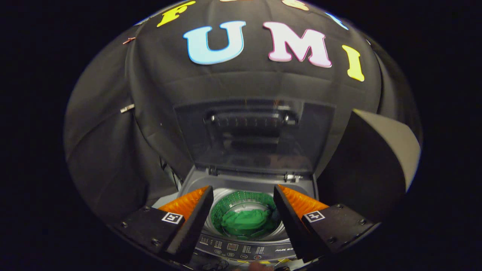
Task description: Put the clothes into the washing machine and then close the washing machine lid.
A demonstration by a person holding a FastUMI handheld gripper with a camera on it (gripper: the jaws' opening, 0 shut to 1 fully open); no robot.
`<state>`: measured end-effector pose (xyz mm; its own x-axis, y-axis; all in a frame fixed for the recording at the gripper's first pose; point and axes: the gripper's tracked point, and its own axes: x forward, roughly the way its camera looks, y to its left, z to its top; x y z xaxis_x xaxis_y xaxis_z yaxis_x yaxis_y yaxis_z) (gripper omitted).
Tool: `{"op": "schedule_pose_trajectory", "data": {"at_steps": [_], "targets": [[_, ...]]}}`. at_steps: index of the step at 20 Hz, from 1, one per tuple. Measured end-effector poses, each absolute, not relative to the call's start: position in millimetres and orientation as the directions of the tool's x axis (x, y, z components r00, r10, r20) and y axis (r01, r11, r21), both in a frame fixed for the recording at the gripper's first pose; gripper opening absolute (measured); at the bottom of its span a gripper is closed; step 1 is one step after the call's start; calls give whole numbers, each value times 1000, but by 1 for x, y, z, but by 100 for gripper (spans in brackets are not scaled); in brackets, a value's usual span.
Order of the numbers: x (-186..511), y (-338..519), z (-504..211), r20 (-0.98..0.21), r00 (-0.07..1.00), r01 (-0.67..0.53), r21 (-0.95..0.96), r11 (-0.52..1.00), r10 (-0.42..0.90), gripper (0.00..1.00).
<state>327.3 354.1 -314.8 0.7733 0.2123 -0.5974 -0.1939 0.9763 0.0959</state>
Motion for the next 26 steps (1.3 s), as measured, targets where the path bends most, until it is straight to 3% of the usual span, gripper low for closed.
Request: {"op": "schedule_pose_trajectory", "data": {"at_steps": [7,12,17,26], "targets": [[366,345,-197,-392,893,-196,109,975,223,100],[426,337,-147,-327,931,-145,78,986,163,99],[483,347,-145,-302,940,-149,62,987,161,99],[535,345,-209,-416,900,-132,33,991,133,100]]}}
